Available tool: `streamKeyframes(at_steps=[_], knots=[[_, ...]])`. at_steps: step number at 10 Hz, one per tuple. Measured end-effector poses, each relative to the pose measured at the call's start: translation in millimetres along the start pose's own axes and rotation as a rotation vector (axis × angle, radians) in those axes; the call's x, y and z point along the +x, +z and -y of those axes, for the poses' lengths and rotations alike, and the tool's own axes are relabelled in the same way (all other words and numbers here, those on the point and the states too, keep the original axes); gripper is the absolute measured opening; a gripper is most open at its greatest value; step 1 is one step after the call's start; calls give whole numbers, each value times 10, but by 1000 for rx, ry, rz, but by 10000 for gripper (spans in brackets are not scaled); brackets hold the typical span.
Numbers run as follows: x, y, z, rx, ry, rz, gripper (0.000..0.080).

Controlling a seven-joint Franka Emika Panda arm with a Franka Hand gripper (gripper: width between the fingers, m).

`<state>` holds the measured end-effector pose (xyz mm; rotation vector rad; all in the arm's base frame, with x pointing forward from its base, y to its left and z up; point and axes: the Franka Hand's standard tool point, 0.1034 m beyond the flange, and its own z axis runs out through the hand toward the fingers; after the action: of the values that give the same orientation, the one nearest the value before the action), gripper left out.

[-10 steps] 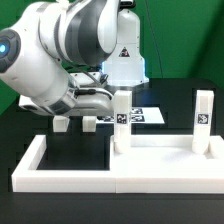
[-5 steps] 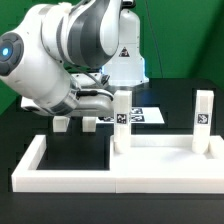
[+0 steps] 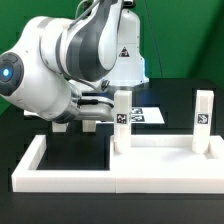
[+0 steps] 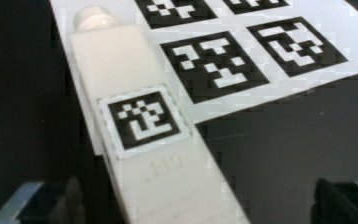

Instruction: Assemble desk

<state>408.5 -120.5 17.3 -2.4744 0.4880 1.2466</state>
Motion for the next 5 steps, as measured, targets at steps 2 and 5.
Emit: streamKeyframes(at_steps=[2, 5], knots=[[0, 1, -2, 0, 0, 0, 648], [1, 2, -4, 0, 1, 0, 599]])
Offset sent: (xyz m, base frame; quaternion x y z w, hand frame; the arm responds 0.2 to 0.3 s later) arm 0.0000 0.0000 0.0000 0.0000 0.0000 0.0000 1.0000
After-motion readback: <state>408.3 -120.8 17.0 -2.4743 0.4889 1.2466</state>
